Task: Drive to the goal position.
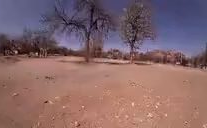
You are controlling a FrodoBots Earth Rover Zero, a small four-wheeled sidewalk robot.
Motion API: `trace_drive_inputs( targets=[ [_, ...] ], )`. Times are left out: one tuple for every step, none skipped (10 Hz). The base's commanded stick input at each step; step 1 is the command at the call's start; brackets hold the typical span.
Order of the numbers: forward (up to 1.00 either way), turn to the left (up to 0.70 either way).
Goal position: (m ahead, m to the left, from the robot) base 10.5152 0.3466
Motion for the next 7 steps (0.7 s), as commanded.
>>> trace_drive_inputs(
  targets=[
    [1.0,0.0],
    [1.0,0.0],
    [1.0,0.0],
    [1.0,-0.04],
    [1.0,-0.16],
    [1.0,-0.26],
    [1.0,-0.14]
  ],
)
